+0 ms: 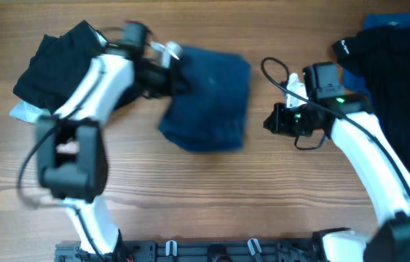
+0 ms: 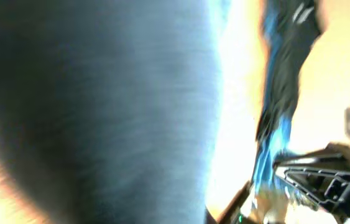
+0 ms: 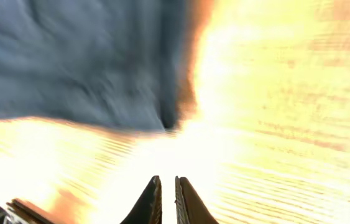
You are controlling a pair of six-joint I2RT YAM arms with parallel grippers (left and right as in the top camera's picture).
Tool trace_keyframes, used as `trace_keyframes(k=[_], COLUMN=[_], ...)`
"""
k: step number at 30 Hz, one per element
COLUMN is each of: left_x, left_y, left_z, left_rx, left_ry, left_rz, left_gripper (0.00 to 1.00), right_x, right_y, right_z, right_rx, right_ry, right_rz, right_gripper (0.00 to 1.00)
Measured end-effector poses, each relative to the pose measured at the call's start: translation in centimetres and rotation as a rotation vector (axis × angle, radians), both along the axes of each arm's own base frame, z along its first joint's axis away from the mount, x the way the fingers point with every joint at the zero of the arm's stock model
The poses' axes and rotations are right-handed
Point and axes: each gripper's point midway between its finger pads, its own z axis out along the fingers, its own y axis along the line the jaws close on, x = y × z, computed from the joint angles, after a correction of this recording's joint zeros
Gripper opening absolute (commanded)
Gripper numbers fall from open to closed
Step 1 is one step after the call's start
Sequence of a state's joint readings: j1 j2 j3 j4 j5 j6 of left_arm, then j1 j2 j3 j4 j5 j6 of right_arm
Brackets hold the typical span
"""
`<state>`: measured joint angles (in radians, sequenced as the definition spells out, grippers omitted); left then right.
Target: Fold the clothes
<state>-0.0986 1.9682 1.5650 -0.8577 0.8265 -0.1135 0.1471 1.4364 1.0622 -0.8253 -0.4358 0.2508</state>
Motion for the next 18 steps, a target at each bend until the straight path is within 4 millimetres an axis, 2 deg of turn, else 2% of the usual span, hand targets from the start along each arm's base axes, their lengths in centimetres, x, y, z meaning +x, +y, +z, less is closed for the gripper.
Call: trace_keyframes(k=[1,2,3,4,6,7,8,9,10,11,12,14,16,18], left_x=[0.9,1.9,2.3,2.5,2.3,2.1,1.9,1.4,1.0,0.6,0.4,-0.1,-0.9,-1.6], left_y=[2.6,6.4,8.8,11.7,16.1,19.4,21.7,25.3,27.6,30.2,31.5,33.8,35.2,35.4], left_z=[2.4,5.0,6.4,7.7,8.4,8.2,7.4,6.2,5.0,3.1,2.0,-0.4,-2.7,-3.1], left_rx=[-0.007,-0.004,0.003,0.005,0.019,0.038,0.078,0.115,0.171,0.236,0.267,0.308,0.326,0.327], left_ry=[-0.069,-0.147,-0.191,-0.228,-0.253,-0.249,-0.240,-0.214,-0.189,-0.153,-0.133,-0.075,-0.005,0.036], left_rz=[0.050,0.130,0.178,0.231,0.314,0.378,0.420,0.496,0.539,0.582,0.602,0.642,0.674,0.693], left_gripper=[0.04,0.04,0.04,0.04,0.04,0.04,0.06,0.28,0.60,0.84,1.00,1.00,1.00,1.00], right_x=[0.0,0.0,0.0,0.0,0.1,0.1,0.1,0.1,0.2,0.2,0.2,0.1,-0.3,-0.5], right_y=[0.0,0.0,0.0,0.0,0.0,0.0,0.0,0.0,0.0,0.0,0.0,0.0,0.1,0.1], right_z=[1.2,1.9,2.2,2.3,2.3,2.3,2.3,2.3,2.4,2.4,2.4,2.3,2.2,2.1], right_rx=[0.011,0.017,0.023,0.028,0.035,0.040,0.044,0.047,0.049,0.051,0.051,0.052,0.056,0.057], right_ry=[-0.035,-0.053,-0.059,-0.057,-0.047,-0.040,-0.034,-0.033,-0.031,-0.029,-0.028,-0.021,-0.004,0.007], right_rz=[-0.012,-0.021,-0.033,-0.044,-0.063,-0.077,-0.088,-0.094,-0.100,-0.103,-0.106,-0.108,-0.106,-0.104], right_gripper=[0.09,0.09,0.09,0.08,0.08,0.08,0.08,0.08,0.08,0.08,0.08,0.08,0.08,0.09])
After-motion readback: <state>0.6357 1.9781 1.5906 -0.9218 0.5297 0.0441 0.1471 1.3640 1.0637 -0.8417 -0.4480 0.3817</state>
